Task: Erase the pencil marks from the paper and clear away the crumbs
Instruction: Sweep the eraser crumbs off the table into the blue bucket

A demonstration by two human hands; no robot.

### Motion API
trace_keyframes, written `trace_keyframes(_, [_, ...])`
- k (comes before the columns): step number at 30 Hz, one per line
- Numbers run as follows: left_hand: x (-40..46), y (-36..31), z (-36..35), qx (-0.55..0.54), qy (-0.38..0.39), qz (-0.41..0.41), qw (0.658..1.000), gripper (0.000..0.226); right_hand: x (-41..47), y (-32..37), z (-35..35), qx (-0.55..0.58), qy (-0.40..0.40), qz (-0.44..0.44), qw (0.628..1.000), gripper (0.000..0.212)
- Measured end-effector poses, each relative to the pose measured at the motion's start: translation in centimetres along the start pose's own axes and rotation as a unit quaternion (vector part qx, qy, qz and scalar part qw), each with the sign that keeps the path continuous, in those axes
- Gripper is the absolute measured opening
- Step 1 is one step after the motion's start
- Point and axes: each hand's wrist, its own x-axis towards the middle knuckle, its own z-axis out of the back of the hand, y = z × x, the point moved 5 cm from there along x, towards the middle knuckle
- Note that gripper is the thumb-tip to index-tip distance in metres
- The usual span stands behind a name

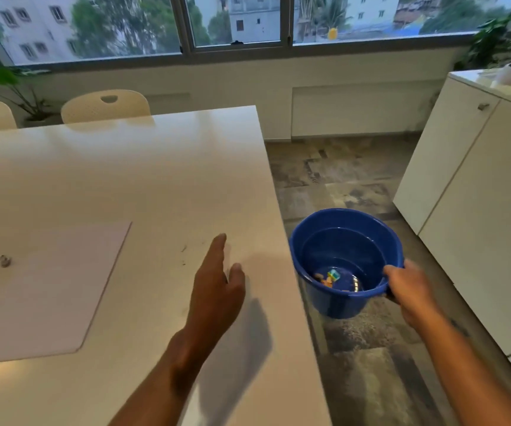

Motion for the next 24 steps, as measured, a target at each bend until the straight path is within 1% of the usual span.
trace_keyframes(2, [1.4, 2.7, 2.4, 0.053, 0.01, 0.01, 0.998, 0.06, -0.1, -0.3, -0.2, 0.005, -0.014, -0.011, 1.0, 0.018])
trace_keyframes(4, [3.8, 6.0, 4.1, 0.131, 0.037, 0.037, 0.99, 0.063, -0.3, -0.6, -0.7, 0.01, -0.021, -0.026, 0.999, 0.018])
trace_keyframes(7, [7.3, 10.4, 5.2, 0.241, 0.063, 0.102, 0.963, 0.071, -1.0, -0.6, -0.8, 0.007, -0.033, -0.028, 0.999, 0.015])
trace_keyframes(9, [8.3, 11.8, 4.8, 0.28, 0.084, 0.113, 0.949, 0.078, -1.2, -0.5, -0.8, 0.007, -0.036, -0.022, 0.999, 0.014])
trace_keyframes(13, [8.6, 10.5, 1.5, 0.335, 0.119, 0.057, 0.933, 0.091, -0.9, -0.7, -0.9, 0.008, -0.024, -0.025, 0.999, 0.015])
trace_keyframes(16, [8.1, 7.9, -1.8, 0.339, 0.175, -0.003, 0.924, 0.085, -0.7, -0.8, -1.0, 0.005, -0.019, -0.029, 0.999, 0.014])
trace_keyframes(19, [6.6, 5.5, -3.5, 0.29, 0.237, -0.069, 0.925, 0.079, -0.4, -0.8, -0.9, 0.001, -0.011, -0.025, 1.0, 0.013])
trace_keyframes(20, [6.1, 5.1, -3.4, 0.273, 0.238, -0.082, 0.928, 0.077, -0.3, -0.7, -0.9, -0.001, -0.008, -0.024, 1.0, 0.013])
trace_keyframes(21, [5.8, 5.1, -3.0, 0.261, 0.221, -0.086, 0.936, 0.075, -0.2, -0.7, -0.9, -0.001, -0.006, -0.024, 1.0, 0.013])
trace_keyframes(22, [5.8, 5.5, -2.1, 0.26, 0.185, -0.079, 0.945, 0.074, -0.2, -0.6, -0.9, -0.002, -0.005, -0.024, 1.0, 0.013])
trace_keyframes(23, [5.8, 6.2, -1.0, 0.273, 0.144, -0.055, 0.95, 0.075, -0.1, -0.6, -0.9, -0.003, -0.004, -0.024, 1.0, 0.013])
trace_keyframes(24, [5.7, 7.3, 0.3, 0.295, 0.111, -0.015, 0.949, 0.077, -0.1, -0.5, -0.9, -0.002, -0.001, -0.022, 1.0, 0.013])
